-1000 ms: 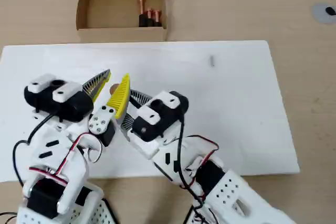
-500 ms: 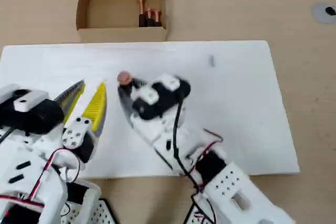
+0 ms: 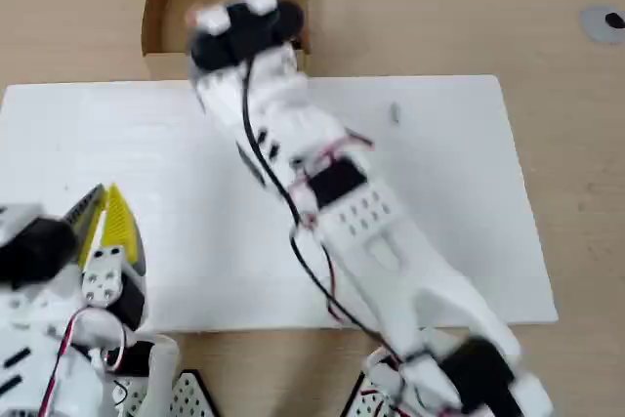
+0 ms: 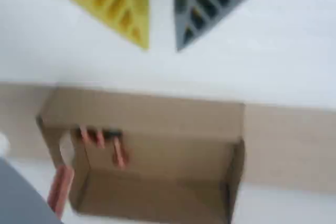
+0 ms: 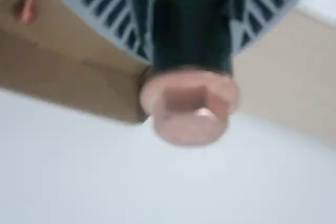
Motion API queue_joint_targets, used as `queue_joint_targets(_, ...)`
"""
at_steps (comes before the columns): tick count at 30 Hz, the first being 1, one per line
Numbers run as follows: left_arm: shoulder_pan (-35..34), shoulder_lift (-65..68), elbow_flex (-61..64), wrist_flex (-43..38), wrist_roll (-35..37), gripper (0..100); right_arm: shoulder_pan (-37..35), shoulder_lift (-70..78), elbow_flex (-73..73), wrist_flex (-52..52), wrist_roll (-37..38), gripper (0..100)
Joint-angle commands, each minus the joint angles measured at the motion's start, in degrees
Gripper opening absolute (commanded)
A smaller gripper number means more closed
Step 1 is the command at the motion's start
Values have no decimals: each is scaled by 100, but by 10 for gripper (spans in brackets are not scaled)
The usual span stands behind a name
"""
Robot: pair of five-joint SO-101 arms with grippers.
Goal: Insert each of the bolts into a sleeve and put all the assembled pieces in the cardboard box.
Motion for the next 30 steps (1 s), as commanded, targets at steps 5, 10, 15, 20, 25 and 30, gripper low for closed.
queue_joint_targets(5, -536, -602, 290, 9, 9, 35, 734, 1947, -2686, 18, 70, 9)
queue_joint_targets(10, -914, -585, 343, 18, 9, 35, 1024, 3116, -3785, -9, 70, 9)
queue_joint_targets(15, -932, -585, 387, 26, 9, 35, 1244, 4321, -4980, -18, 70, 9)
queue_joint_targets(20, -941, -585, 774, 26, 35, 35, 1358, 5763, -6360, -18, 431, 10)
queue_joint_targets(25, -941, -585, 826, 26, 26, 35, 1393, 7125, -7749, 9, 853, 10)
queue_joint_targets(30, -941, -585, 844, 53, 18, 35, 1393, 8224, -8752, 26, 1090, 10)
